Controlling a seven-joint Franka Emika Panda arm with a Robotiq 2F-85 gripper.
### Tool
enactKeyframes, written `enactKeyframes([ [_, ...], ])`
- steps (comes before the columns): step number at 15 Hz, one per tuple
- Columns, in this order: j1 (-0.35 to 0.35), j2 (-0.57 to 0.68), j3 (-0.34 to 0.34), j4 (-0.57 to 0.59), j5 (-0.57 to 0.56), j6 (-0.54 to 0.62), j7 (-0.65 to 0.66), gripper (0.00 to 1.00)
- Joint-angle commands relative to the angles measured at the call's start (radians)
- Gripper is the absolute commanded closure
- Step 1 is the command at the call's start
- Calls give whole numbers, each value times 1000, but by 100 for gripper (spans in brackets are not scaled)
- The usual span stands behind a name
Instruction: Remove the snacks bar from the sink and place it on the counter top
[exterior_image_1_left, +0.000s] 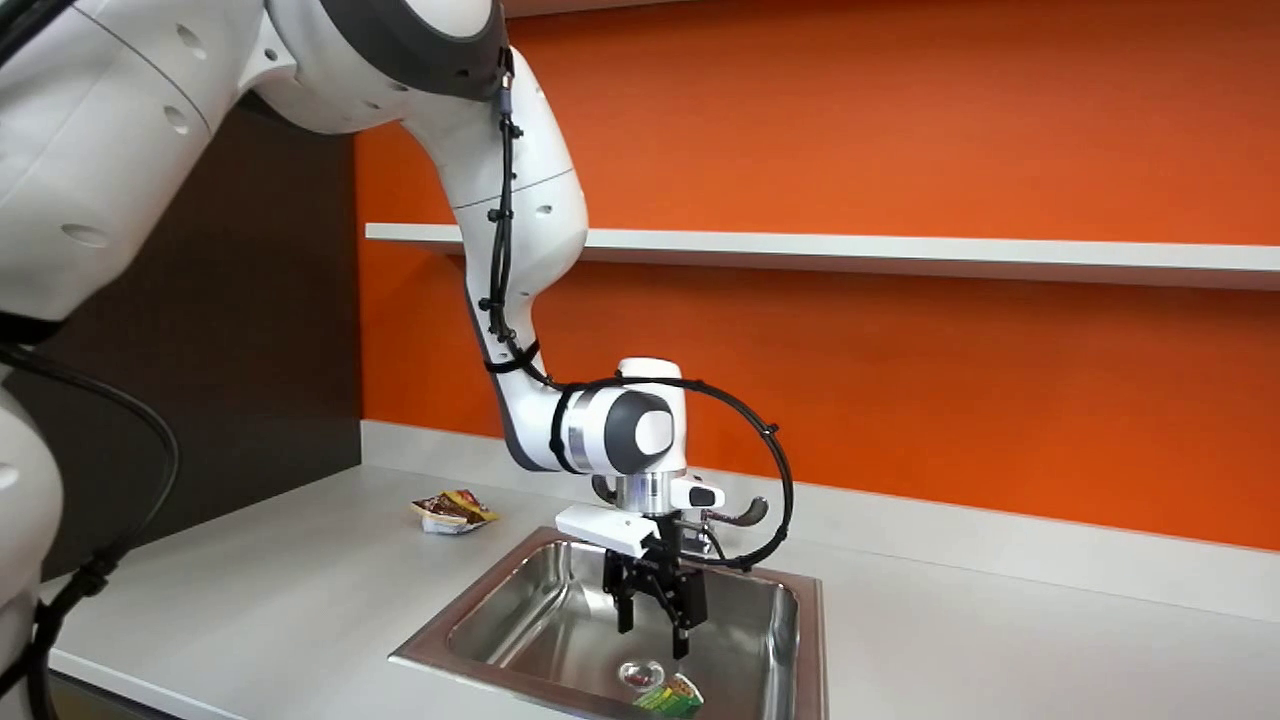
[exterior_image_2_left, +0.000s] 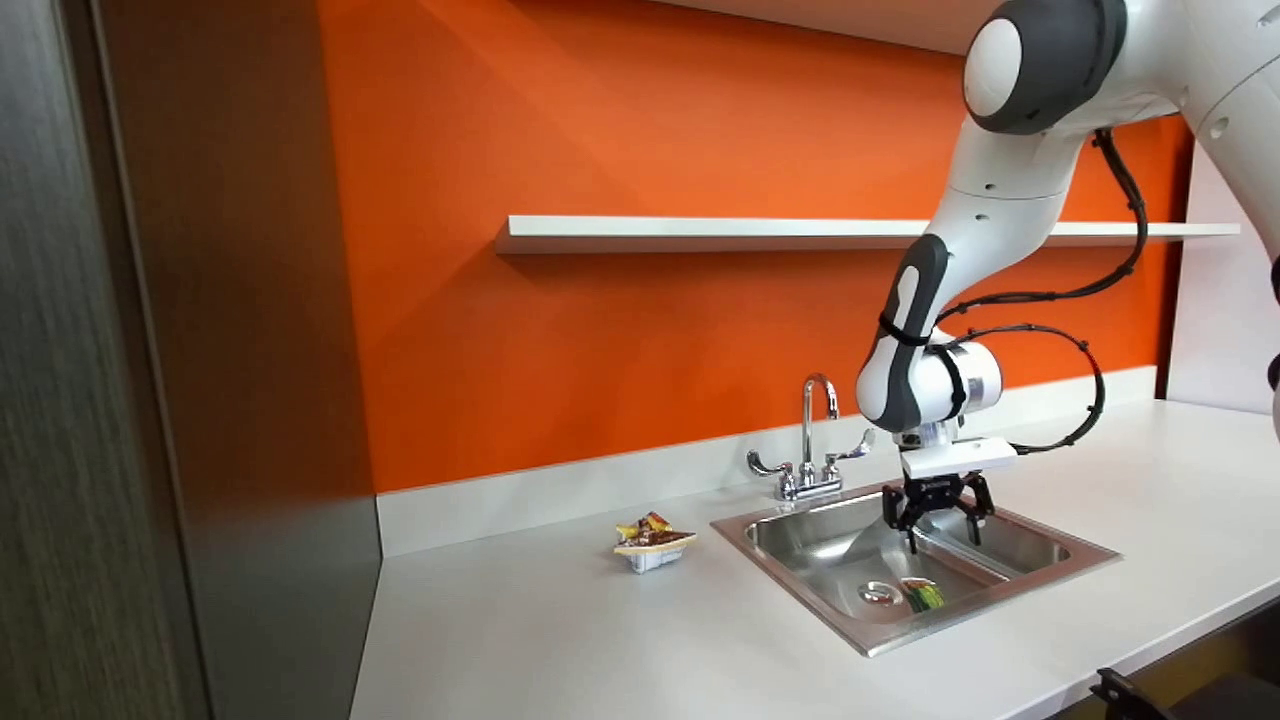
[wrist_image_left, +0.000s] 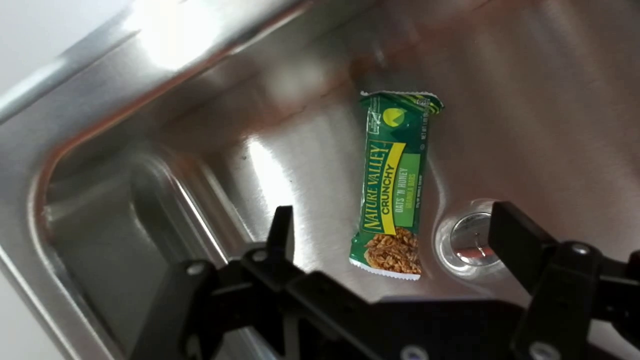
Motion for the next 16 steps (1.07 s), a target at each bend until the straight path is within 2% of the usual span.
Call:
enactKeyframes([
  [1, 13, 7, -14, 2, 11, 8, -1, 0],
  [16, 7, 138, -30, 53, 49, 52, 10, 0],
])
